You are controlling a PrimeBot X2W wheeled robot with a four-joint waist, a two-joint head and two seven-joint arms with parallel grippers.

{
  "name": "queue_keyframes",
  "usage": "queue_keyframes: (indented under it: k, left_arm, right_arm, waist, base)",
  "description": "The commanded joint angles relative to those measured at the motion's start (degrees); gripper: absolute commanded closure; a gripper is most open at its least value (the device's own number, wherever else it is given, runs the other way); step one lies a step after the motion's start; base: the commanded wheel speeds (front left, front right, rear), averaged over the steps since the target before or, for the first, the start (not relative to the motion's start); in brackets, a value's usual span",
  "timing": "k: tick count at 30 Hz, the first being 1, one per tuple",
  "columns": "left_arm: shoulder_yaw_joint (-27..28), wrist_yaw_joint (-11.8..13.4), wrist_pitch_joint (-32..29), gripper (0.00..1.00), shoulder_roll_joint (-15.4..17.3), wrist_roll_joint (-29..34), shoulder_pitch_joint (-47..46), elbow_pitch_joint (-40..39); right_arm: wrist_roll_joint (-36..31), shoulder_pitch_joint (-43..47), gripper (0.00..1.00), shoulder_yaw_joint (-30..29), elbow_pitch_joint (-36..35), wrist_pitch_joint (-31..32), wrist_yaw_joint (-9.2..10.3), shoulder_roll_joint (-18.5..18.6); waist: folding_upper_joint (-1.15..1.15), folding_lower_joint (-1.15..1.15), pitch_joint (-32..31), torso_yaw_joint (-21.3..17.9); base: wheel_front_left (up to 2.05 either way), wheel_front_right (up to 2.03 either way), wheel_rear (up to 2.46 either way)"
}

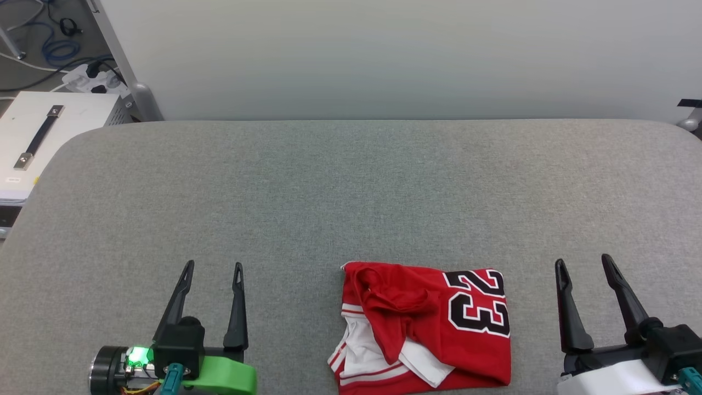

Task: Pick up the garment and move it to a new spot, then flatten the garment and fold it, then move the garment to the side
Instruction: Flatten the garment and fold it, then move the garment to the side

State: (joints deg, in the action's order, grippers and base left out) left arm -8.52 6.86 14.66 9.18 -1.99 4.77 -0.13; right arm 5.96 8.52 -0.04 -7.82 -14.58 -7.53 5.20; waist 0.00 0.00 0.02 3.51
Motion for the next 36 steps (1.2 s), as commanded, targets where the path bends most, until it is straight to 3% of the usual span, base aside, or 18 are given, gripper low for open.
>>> queue_keyframes:
  k: [1, 24, 36]
  left_arm:
    - [0.3, -0.2, 0.3, 0.00, -0.2, 0.0, 1.0, -0.1]
    - [1.0, -1.0, 0.3, 0.00, -0.9, 0.5, 1.4, 0.8]
    - [1.0, -1.4, 0.3, 0.00, -1.2, 0.7, -0.2, 1.0]
  right_arm:
    - [-0.1, 0.9, 0.00, 0.4, 0.0, -0.4, 0.04, -0.5]
    - [-0.9, 1.0, 0.00, -0.6, 1.6, -0.4, 0.04, -1.0]
    - [4.8, -12.9, 0.00, -1.1, -1.6, 5.1, 0.04, 9.0]
  waist:
    - [0.00, 0.00, -0.1, 0.0]
    - [0.00, 0.00, -0.6, 0.4]
    - [0.00, 0.00, 1.6, 1.6]
  base:
    - [0.00, 0.00, 0.00]
    - [0.00, 0.00, 0.00]
    - [0.00, 0.00, 0.00]
